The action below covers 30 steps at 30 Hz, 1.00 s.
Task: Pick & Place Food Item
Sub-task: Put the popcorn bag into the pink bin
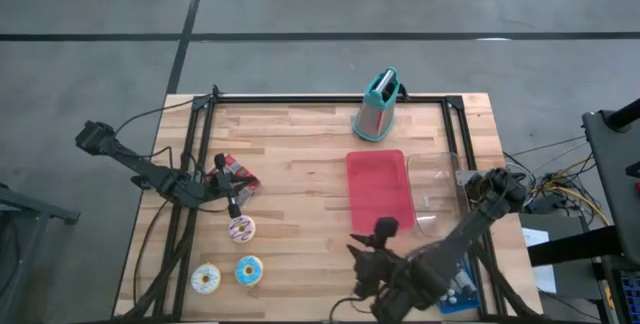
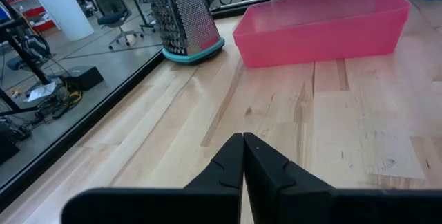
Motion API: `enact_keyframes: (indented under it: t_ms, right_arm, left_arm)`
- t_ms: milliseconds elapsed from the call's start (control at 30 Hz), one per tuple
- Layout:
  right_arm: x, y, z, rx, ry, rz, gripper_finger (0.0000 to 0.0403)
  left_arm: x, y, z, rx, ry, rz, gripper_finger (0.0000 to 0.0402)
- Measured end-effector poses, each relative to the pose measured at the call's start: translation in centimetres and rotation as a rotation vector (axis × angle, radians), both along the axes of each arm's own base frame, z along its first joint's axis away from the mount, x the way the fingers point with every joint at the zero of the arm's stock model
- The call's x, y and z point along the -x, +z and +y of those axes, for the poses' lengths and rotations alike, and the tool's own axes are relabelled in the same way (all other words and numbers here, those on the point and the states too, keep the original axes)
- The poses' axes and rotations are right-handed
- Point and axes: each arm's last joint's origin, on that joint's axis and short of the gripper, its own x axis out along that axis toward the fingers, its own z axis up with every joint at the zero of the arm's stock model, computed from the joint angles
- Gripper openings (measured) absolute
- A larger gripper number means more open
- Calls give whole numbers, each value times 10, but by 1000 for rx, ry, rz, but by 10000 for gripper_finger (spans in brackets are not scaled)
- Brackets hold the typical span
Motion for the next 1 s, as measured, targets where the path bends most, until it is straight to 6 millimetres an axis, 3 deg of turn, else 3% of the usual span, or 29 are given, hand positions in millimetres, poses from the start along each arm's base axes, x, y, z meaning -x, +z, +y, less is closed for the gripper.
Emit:
enact_keyframes:
  t_ms: [333,567,800,1000]
  right_arm:
    - [-57,-2,-39,-49,279,15,121]
    - [-88,-15,-92,-138,506,-118,121]
    - [-107,-33,-147,-257,591,-191,121]
    - [-110,-42,-181,-199,578,-206,121]
  left_arm:
    - [0,0,0,0,-1,0,12]
    - [0,0,0,-1,-1,1,12]
    - [0,0,0,-2,0,5,12]
    - [0,-1,0,-4,0,9,12]
